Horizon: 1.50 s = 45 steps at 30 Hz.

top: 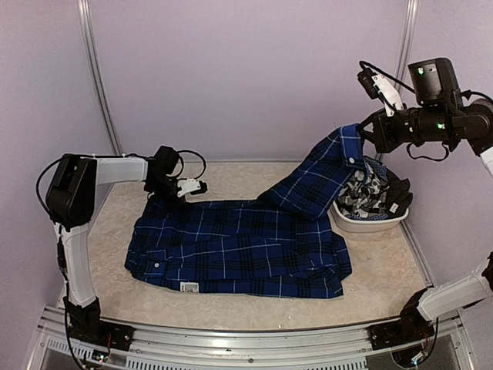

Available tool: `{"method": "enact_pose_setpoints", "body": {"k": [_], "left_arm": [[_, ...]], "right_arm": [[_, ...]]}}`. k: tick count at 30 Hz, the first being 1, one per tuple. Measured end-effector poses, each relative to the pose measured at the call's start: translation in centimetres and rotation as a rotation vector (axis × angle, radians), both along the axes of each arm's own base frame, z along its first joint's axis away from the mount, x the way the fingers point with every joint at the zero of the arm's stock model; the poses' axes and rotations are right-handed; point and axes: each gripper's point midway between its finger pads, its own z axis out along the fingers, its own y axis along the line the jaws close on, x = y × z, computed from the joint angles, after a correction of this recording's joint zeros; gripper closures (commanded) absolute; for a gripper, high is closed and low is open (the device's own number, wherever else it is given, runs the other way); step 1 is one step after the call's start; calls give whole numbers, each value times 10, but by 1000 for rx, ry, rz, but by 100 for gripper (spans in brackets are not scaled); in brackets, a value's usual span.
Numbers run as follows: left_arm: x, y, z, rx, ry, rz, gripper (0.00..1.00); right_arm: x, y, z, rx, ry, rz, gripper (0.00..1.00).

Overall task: Fold and stack the long sleeve shirts
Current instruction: Pick up the corner of the shirt from the 1/3-folded shirt, then fold the 1/3-folded shirt at the center of the board.

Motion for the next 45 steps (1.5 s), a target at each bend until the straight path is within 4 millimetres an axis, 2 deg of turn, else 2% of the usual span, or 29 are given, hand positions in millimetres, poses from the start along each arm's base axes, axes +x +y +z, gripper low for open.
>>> {"method": "enact_pose_setpoints", "body": {"k": [4,8,13,17,23,27,34,40,45], "left_arm": [[-2,-2,9,-9,-13,6,100],[-14,-5,24,-15,-31,13,100],[-42,-6,34,3,-38,26,100],[-67,-4,42,4,-42,38,100],[-92,-3,56,19,-84,46,100],[-105,-2,52,39,-84,45,98],[-123,2,36,80,-61,54,95],[-129,4,27,114,-50,61,93],[-132,7,16,134,-23,64,86]], "right_arm": [[-10,-1,8,27,19,17,100],[-20,0,1,39,77,35,100],[-35,-2,-6,64,142,48,100],[-50,-5,-3,107,166,61,100],[-76,-9,-1,174,199,105,100],[-93,-12,-6,200,235,130,100],[-108,-16,-19,211,282,145,100],[-109,-12,-43,183,348,152,100],[-108,-11,-44,179,352,153,100]]}}
